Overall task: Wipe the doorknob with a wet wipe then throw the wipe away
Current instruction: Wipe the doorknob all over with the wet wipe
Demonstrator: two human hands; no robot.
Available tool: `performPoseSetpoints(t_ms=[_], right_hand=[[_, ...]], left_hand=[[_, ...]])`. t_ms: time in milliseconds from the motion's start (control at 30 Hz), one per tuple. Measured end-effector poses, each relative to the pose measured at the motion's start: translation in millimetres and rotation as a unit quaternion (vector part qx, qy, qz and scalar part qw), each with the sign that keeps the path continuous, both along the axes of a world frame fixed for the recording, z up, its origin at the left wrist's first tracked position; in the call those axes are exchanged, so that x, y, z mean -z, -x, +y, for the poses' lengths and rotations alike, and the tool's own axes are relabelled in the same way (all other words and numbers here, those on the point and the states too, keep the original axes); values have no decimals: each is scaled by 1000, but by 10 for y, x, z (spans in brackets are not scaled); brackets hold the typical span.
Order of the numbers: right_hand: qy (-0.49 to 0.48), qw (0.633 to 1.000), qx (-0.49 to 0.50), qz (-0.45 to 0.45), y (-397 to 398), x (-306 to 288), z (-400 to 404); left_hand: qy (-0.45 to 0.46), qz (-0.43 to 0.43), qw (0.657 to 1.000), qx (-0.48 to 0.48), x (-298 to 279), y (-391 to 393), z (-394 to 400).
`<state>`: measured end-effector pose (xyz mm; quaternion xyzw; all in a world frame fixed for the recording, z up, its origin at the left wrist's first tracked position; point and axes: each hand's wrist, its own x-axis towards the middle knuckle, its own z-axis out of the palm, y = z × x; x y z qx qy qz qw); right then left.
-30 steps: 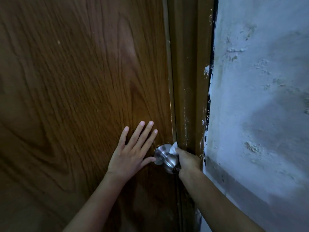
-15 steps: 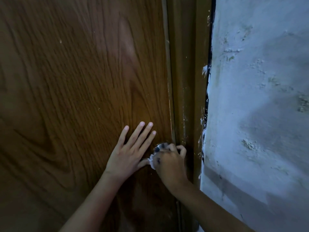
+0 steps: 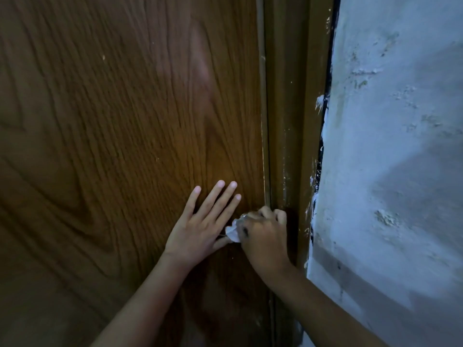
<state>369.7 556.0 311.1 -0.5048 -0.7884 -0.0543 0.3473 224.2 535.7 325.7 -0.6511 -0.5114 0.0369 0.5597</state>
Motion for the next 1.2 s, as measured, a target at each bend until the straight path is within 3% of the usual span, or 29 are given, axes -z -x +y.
performPoseSetpoints(t_ms=[100, 200, 267, 367, 533, 633, 800, 867, 1200], right_hand=[[15, 995, -10, -97, 0, 35, -62], [12, 996, 7, -89, -67, -21, -26], [55, 998, -23, -22, -144, -54, 81], [145, 976, -29, 160, -245, -139, 251], [121, 969, -36, 211, -230, -102, 276], [75, 980, -92, 160, -168, -89, 218], [68, 985, -145, -67, -75, -6, 130], [63, 985, -142, -74, -94, -7, 142], [105, 980, -56, 159, -234, -67, 220]], left_hand=[[3, -7, 1000, 7, -3, -8, -8], [10, -18, 1000, 8, -5, -13, -14], [16, -21, 1000, 8, -12, -11, -15], [16, -19, 1000, 5, -12, -13, -21], [16, -20, 1000, 7, 6, -7, -7], [15, -16, 1000, 2, 7, 1, -2], [10, -15, 1000, 2, 19, 1, -2], [8, -15, 1000, 4, 17, 3, 2], [11, -17, 1000, 13, 8, -5, -6]])
